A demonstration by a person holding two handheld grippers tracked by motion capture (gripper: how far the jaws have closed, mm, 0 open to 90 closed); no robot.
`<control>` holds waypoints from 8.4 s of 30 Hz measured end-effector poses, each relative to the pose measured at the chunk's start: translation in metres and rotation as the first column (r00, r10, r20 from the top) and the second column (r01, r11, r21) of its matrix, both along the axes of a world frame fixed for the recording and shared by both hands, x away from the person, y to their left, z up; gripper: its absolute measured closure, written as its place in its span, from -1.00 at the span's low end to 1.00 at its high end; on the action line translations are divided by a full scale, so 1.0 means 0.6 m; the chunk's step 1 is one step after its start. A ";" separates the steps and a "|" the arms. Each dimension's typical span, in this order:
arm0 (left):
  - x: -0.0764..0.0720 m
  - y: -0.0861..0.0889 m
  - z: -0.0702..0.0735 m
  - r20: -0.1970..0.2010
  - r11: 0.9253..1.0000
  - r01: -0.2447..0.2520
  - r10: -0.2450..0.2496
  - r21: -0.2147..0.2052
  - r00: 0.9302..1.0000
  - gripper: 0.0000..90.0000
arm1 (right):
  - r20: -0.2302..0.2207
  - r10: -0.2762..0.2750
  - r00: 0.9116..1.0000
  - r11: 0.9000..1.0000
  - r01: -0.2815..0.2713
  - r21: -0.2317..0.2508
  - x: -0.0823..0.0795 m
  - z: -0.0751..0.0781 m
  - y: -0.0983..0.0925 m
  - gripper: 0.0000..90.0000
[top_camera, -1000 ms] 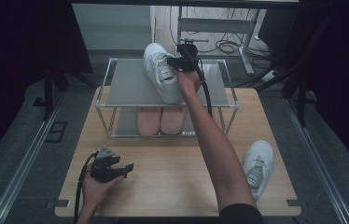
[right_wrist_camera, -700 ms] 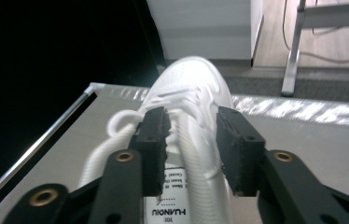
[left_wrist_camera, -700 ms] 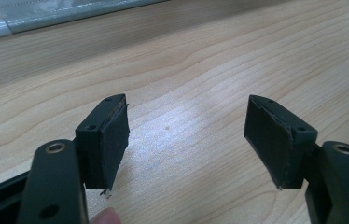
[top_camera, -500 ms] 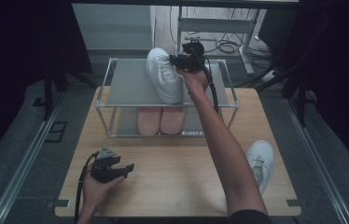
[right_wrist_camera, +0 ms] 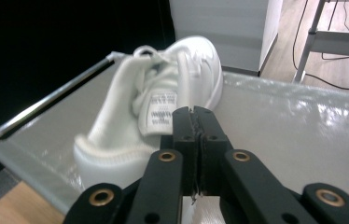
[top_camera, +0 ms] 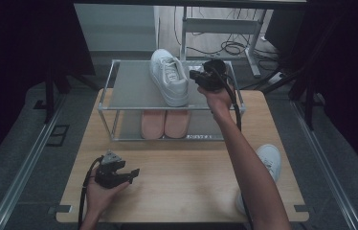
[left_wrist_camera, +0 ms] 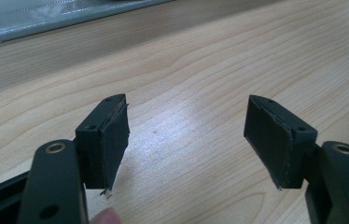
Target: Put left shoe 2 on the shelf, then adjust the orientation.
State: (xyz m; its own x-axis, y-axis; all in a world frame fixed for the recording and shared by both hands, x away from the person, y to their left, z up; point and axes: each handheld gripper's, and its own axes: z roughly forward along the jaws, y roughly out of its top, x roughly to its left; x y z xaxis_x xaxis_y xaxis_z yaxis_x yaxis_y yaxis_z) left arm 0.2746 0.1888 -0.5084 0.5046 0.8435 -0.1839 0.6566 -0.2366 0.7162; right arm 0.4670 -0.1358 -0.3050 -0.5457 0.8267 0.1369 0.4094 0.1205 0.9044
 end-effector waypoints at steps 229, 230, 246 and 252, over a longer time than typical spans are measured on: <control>0.003 -0.026 -0.013 -0.028 0.999 0.033 -0.032 0.017 0.999 -0.30 | -0.188 0.054 0.981 0.966 -0.099 -0.238 -0.489 -0.273 -0.282 1.00; 0.003 -0.026 -0.013 -0.029 0.999 0.033 -0.032 0.018 0.999 -0.30 | -0.192 0.042 0.981 0.968 -0.087 -0.235 -0.491 -0.273 -0.289 1.00; 0.004 -0.030 -0.015 -0.036 0.999 0.036 -0.035 0.019 0.999 -0.30 | -0.188 -0.125 0.974 0.969 0.079 -0.234 -0.508 -0.271 -0.397 1.00; 0.005 -0.031 -0.017 -0.040 0.999 0.038 -0.037 0.021 0.999 -0.30 | -0.185 -0.146 0.972 0.969 0.103 -0.226 -0.512 -0.272 -0.425 1.00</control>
